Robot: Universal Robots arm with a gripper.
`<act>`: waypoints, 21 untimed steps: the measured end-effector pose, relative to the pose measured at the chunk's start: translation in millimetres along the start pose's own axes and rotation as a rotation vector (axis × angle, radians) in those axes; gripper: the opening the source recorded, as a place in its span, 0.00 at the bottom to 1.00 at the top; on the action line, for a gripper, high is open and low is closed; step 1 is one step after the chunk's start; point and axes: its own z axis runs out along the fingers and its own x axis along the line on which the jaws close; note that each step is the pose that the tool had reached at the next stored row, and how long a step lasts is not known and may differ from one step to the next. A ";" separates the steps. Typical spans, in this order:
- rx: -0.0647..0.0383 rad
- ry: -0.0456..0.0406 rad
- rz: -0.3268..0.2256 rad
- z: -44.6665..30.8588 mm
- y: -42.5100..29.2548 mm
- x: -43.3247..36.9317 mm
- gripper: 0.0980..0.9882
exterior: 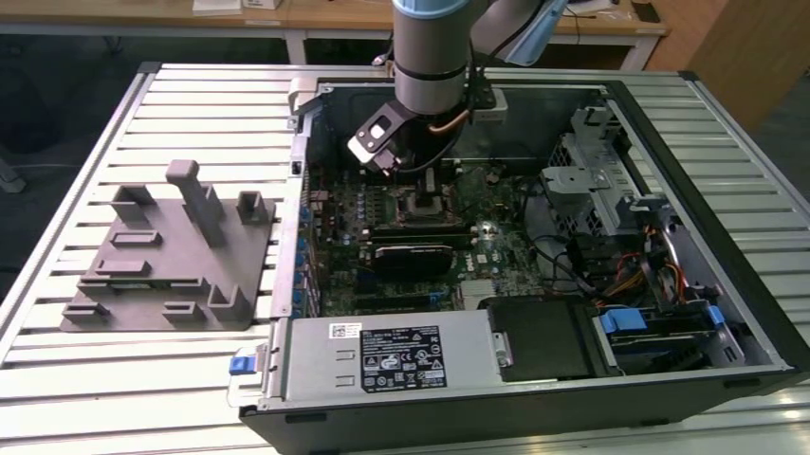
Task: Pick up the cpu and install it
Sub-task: 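Place the cpu into insertion slot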
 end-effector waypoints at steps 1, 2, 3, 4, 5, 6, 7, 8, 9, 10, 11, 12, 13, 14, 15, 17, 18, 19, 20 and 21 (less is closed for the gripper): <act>0.000 0.0000 0.000 0.4 0.0 0.0 0.01; 0.000 0.0002 0.000 0.8 0.0 0.0 0.01; 0.000 0.0006 0.000 1.1 0.0 0.1 0.01; -0.001 0.0008 0.000 1.6 0.0 0.2 0.01; -0.001 0.0008 0.000 2.0 0.0 0.1 0.01; 0.000 0.0002 0.000 2.0 -0.1 0.0 0.01; 0.000 0.0000 0.000 2.0 -0.1 0.0 0.01; 0.000 -0.0001 0.000 2.0 -0.1 0.0 0.01; 0.000 0.0000 0.000 2.0 -0.1 -0.1 0.01; 0.000 0.0000 0.000 1.8 -0.1 -0.1 0.01; -0.001 0.0005 0.000 1.5 -0.1 0.0 0.01; -0.001 0.0012 0.000 0.9 0.1 0.2 0.01; -0.002 0.0019 0.000 0.2 0.2 0.3 0.01; -0.002 0.0030 0.000 -0.5 0.3 0.5 0.01; -0.002 0.0029 0.000 -1.7 0.4 0.6 0.01; -0.001 0.0012 0.000 -5.5 0.4 0.2 0.01; -0.001 0.0012 0.000 -7.4 0.6 0.3 0.01; -0.001 0.0011 0.000 -9.3 0.7 0.2 0.01; -0.001 0.0011 0.000 -11.1 0.7 0.2 0.01; -0.002 0.0010 0.000 -13.0 0.9 0.2 0.01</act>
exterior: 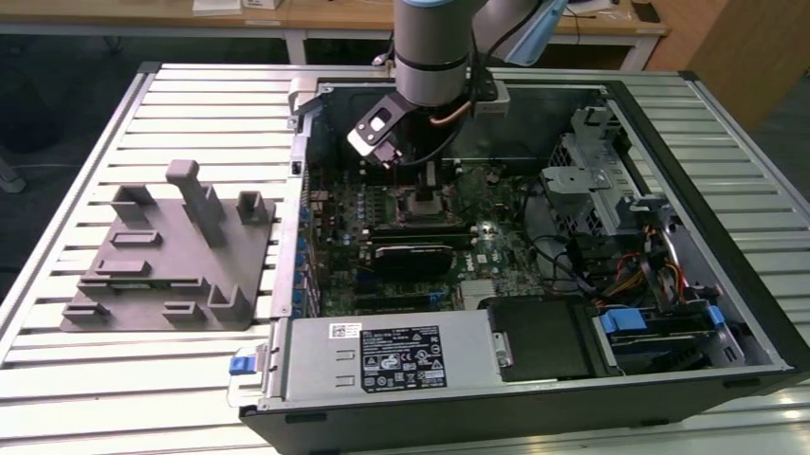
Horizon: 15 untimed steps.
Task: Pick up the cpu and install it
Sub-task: 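Place the cpu into insertion slot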
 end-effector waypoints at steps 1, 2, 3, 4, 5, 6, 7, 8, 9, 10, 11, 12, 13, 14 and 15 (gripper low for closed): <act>-0.001 0.0001 0.000 -1.9 0.1 0.0 0.01; -0.001 0.0002 0.000 -4.0 0.2 0.0 0.01; -0.002 0.0000 0.000 -6.2 0.3 0.0 0.01; -0.003 0.0000 0.000 -8.3 0.4 0.0 0.01; -0.004 0.0001 0.000 -10.3 0.5 0.0 0.01; -0.004 0.0001 0.000 -12.1 0.6 0.0 0.01; -0.005 0.0001 0.000 -13.4 0.7 0.0 0.01; -0.005 0.0000 0.000 -14.0 0.8 0.0 0.01; -0.005 -0.0003 0.000 -14.0 0.8 0.0 0.01; -0.006 -0.0012 0.001 -13.9 1.0 0.1 0.01; -0.005 -0.0029 0.002 -14.0 1.6 0.1 0.01; -0.005 -0.0050 0.003 -14.0 2.8 0.1 0.01; -0.005 -0.0067 0.005 -13.9 4.3 0.1 0.01; -0.005 -0.0084 0.007 -13.8 5.7 0.1 0.01; -0.005 -0.0100 0.008 -13.7 7.1 0.1 0.01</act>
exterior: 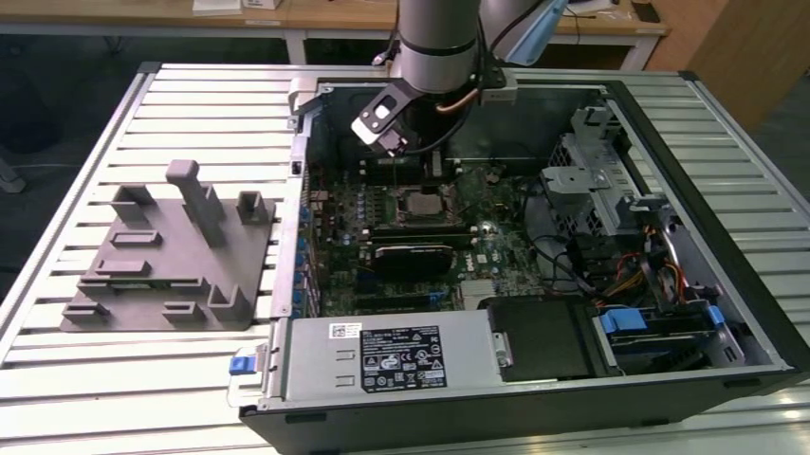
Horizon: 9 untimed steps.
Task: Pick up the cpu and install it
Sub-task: 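Place the cpu into insertion slot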
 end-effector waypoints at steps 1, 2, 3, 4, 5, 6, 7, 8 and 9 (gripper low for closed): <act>0.000 -0.0006 0.001 0.0 0.6 0.0 0.01; 0.000 -0.0010 0.001 -0.5 0.6 -0.1 0.01; 0.000 -0.0009 0.001 -1.4 0.7 0.0 0.01; 0.000 -0.0009 0.001 -2.7 0.8 0.0 0.01; 0.000 -0.0009 0.001 -4.2 0.9 0.0 0.01; 0.000 -0.0008 0.001 -5.6 1.0 0.0 0.01; 0.000 -0.0008 0.001 -6.5 1.0 -0.1 0.01; 0.000 -0.0007 0.001 -6.8 1.1 0.0 0.01; 0.000 -0.0006 0.001 -6.8 1.1 0.0 0.01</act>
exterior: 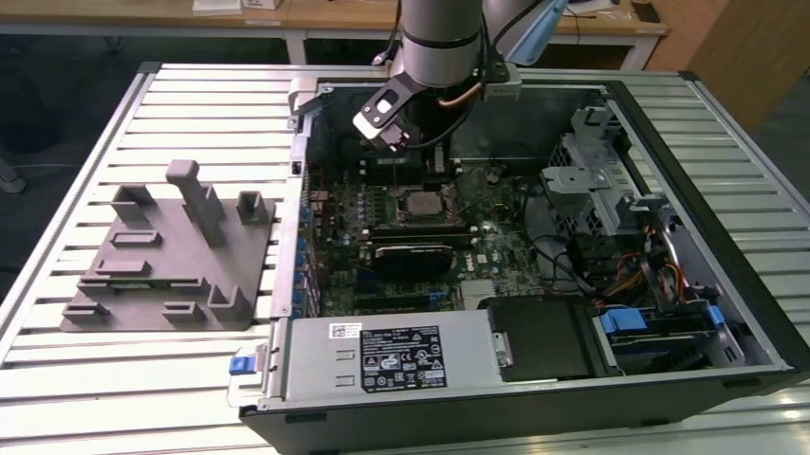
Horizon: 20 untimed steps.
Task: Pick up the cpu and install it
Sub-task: 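Place the cpu into insertion slot, then close the cpu cover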
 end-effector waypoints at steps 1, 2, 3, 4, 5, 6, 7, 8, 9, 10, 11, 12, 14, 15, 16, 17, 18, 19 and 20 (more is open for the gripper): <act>0.000 0.0000 0.000 0.0 0.0 0.0 0.01; 0.000 -0.0001 0.000 -0.2 0.0 0.0 0.01; 0.000 -0.0001 0.000 -0.3 0.0 0.0 0.01; 0.000 -0.0002 0.000 -0.3 0.0 0.0 0.01; 0.000 -0.0001 0.000 -0.3 0.0 0.0 0.01; 0.000 -0.0001 0.000 -0.3 0.0 0.0 0.01; 0.000 -0.0001 0.000 -0.3 0.0 0.0 0.01; 0.000 -0.0002 0.000 -0.3 0.0 0.0 0.01; 0.000 -0.0002 0.000 -0.4 0.0 0.0 0.01; 0.000 -0.0001 0.000 -0.3 0.0 0.0 0.01; 0.000 -0.0001 0.000 -0.4 0.0 0.0 0.01; 0.000 -0.0007 0.000 -1.1 0.0 -0.1 0.01; 0.000 -0.0002 0.000 -2.8 0.2 -0.1 0.01; 0.000 -0.0003 0.000 -4.0 0.2 -0.1 0.01; 0.000 -0.0002 0.000 -5.5 0.3 -0.1 0.01; 0.000 -0.0002 0.000 -7.2 0.4 -0.1 0.01; 0.000 -0.0002 0.000 -8.9 0.5 -0.1 0.01; 0.000 -0.0003 0.000 -11.0 0.7 -0.1 0.01; 0.000 -0.0003 0.000 -13.3 0.8 -0.2 0.01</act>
